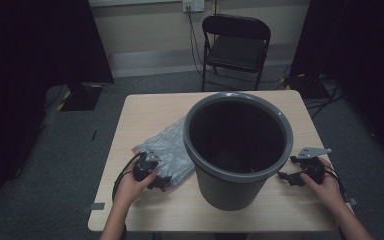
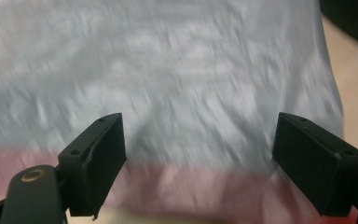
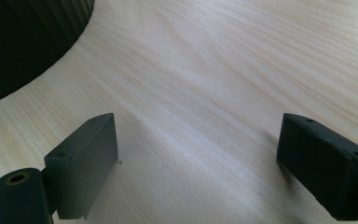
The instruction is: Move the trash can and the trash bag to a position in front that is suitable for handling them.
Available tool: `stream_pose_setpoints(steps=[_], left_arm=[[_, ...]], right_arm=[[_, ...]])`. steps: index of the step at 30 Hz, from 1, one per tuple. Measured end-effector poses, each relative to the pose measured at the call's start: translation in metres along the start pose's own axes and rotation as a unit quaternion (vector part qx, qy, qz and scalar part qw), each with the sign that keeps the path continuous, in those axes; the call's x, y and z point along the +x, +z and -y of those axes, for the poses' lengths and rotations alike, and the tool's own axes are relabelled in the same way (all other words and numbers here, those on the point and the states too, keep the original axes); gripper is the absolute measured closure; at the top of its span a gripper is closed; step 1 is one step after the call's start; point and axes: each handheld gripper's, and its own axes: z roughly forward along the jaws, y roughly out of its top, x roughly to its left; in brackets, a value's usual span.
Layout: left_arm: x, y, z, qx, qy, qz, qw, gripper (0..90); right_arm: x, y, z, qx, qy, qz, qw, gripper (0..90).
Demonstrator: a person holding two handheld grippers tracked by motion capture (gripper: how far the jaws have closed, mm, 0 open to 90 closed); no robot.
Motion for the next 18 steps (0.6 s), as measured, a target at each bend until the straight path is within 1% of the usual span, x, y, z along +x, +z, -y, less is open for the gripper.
stream_pose_setpoints(steps=[1, 2, 3, 4, 5, 6, 7, 8, 9, 10, 11, 12, 13, 16, 17, 18], left_arm=[[0.005, 0.004, -0.011, -0.008, 0.007, -0.001, 0.9999, 16.5], [0.005, 0.004, -0.011, -0.008, 0.007, -0.001, 0.9999, 16.5], [0.007, 0.008, -0.018, -0.014, 0.006, -0.009, 0.9999, 16.3], [0.009, 0.012, -0.022, -0.019, 0.006, -0.006, 0.9998, 16.3], [0.013, 0.017, -0.028, -0.024, 0.000, 0.006, 0.9997, 16.5], [0.015, 0.023, -0.032, -0.030, -0.010, 0.005, 0.9995, 16.5], [0.020, 0.035, -0.037, -0.027, -0.017, -0.003, 0.9995, 16.5], [0.020, 0.035, -0.037, -0.027, -0.017, -0.003, 0.9995, 16.5], [0.022, 0.040, -0.038, -0.024, -0.020, 0.001, 0.9995, 16.5], [0.024, 0.045, -0.037, -0.018, -0.016, -0.004, 0.9997, 16.6], [0.026, 0.052, -0.035, -0.018, -0.024, 0.005, 0.9996, 16.1], [0.026, 0.052, -0.035, -0.018, -0.024, 0.005, 0.9996, 13.5], [0.028, 0.053, -0.034, -0.029, -0.033, -0.003, 0.9990, 15.5], [0.028, 0.050, -0.031, -0.029, -0.035, 0.000, 0.9990, 15.9], [0.028, 0.048, -0.029, -0.026, -0.030, -0.001, 0.9992, 15.9], [0.026, 0.045, -0.024, -0.027, -0.031, 0.000, 0.9991, 15.4]], right_arm=[[0.000, 0.000, 0.000, 0.000, 0.000, 0.000, 1.0000, 11.6], [0.000, 0.000, 0.000, 0.000, 0.000, 0.000, 1.0000, 11.6], [0.000, 0.000, 0.000, 0.000, 0.000, 0.000, 1.0000, 11.6], [0.000, 0.000, 0.000, 0.000, 0.000, 0.000, 1.0000, 11.6], [0.000, 0.000, 0.000, 0.000, 0.000, 0.000, 1.0000, 11.6], [0.000, 0.000, 0.000, 0.000, 0.000, 0.000, 1.0000, 11.6], [0.000, 0.000, 0.000, 0.000, 0.000, 0.000, 1.0000, 11.6], [0.000, 0.000, 0.000, 0.000, 0.000, 0.000, 1.0000, 11.6], [0.000, 0.000, 0.000, 0.000, 0.000, 0.000, 1.0000, 11.6], [0.000, 0.000, 0.000, 0.000, 0.000, 0.000, 1.0000, 11.6], [0.000, 0.000, 0.000, 0.000, 0.000, 0.000, 1.0000, 11.6], [0.000, 0.000, 0.000, 0.000, 0.000, 0.000, 1.0000, 11.6], [0.000, 0.000, 0.000, 0.000, 0.000, 0.000, 1.0000, 11.6], [0.000, 0.000, 0.000, 0.000, 0.000, 0.000, 1.0000, 11.6], [0.000, 0.000, 0.000, 0.000, 0.001, -0.001, 1.0000, 11.6], [0.000, 0.000, 0.000, 0.000, 0.001, -0.001, 1.0000, 11.6]])
